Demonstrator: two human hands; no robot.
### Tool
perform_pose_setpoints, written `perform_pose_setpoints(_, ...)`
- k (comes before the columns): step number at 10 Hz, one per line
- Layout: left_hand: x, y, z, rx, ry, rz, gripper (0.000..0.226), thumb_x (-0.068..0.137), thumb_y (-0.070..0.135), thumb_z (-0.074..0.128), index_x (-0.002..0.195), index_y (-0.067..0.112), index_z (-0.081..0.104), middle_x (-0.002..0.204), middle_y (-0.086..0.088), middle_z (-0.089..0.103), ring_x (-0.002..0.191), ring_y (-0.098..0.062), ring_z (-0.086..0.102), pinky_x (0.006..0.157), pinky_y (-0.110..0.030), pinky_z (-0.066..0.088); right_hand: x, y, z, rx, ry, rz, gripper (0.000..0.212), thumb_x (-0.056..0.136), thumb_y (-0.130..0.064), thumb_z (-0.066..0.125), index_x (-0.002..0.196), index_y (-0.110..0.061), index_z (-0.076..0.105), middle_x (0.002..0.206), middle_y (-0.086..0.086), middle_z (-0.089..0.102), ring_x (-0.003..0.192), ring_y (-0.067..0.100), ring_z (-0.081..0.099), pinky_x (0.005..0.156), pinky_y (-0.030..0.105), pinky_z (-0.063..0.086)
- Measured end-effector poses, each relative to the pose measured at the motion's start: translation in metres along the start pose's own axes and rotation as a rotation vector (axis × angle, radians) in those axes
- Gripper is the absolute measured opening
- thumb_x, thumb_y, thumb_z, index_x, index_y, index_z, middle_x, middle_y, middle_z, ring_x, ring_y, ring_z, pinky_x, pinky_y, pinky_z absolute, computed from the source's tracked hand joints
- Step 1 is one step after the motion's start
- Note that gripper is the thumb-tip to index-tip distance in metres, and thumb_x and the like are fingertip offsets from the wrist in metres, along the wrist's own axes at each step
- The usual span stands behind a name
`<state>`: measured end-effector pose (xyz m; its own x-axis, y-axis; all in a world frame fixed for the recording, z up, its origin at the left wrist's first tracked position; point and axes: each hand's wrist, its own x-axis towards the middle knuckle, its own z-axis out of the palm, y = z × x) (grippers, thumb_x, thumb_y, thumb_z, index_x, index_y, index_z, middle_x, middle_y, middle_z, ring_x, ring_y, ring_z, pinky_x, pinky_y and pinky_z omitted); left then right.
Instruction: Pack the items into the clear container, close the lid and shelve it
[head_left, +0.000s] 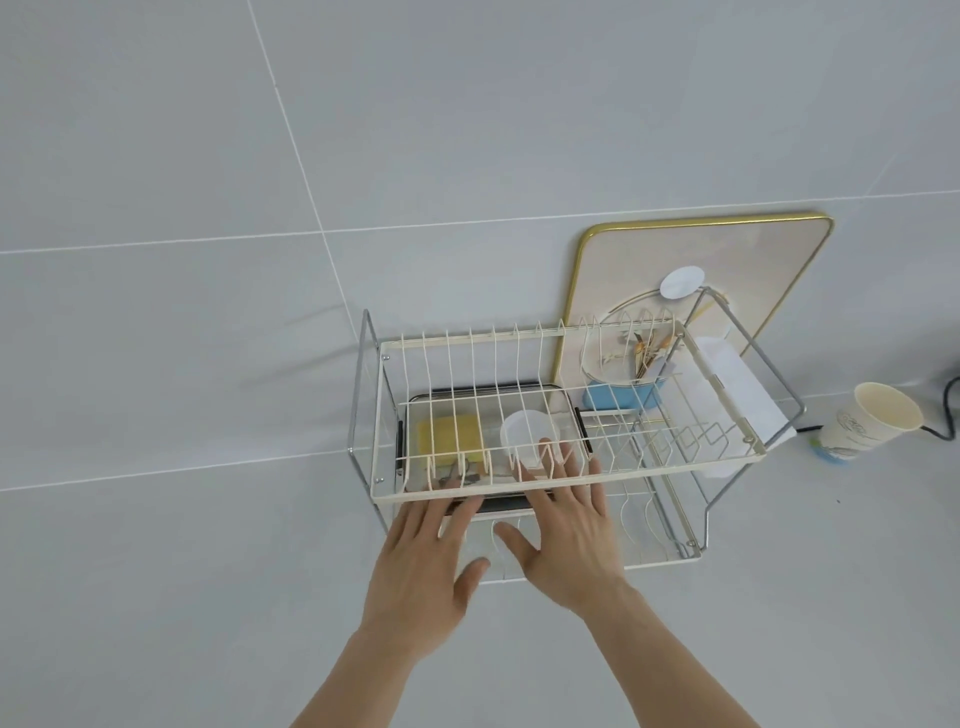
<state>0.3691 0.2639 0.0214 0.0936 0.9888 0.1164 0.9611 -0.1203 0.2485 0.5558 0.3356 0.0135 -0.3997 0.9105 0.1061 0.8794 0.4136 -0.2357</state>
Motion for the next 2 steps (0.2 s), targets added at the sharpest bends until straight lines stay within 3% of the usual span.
perform_pose_setpoints(1, -0.037, -0.008, -0.006, -0.02, -0.011, 0.068, 0.057, 0.096, 0.056, 0.035, 0.148, 0.036, 0.025, 0.156, 0.01, 0.03, 0.145, -0.015, 0.022, 0.118, -0.036, 0.014, -0.023, -0.023, -0.003, -0.014, 0.013, 0.049, 0.073, 0.091, -0.074, 0.036, 0.151, -0.034, 0.035, 0.164, 0.007, 0.03, 0.155, 0.031, 0.016, 0.124, 0.058, 0.015)
perform_pose_setpoints(2, -0.069, -0.033, -0.013, -0.032, -0.021, 0.052, 0.055, 0.094, 0.058, 0.037, 0.145, 0.037, 0.032, 0.152, 0.012, 0.036, 0.142, -0.014, 0.029, 0.116, -0.035, 0.017, -0.046, -0.049, 0.002, -0.004, -0.046, 0.075, 0.08, 0.088, -0.08, 0.029, 0.156, -0.037, 0.025, 0.167, 0.007, 0.023, 0.156, 0.029, 0.013, 0.125, 0.058, 0.009)
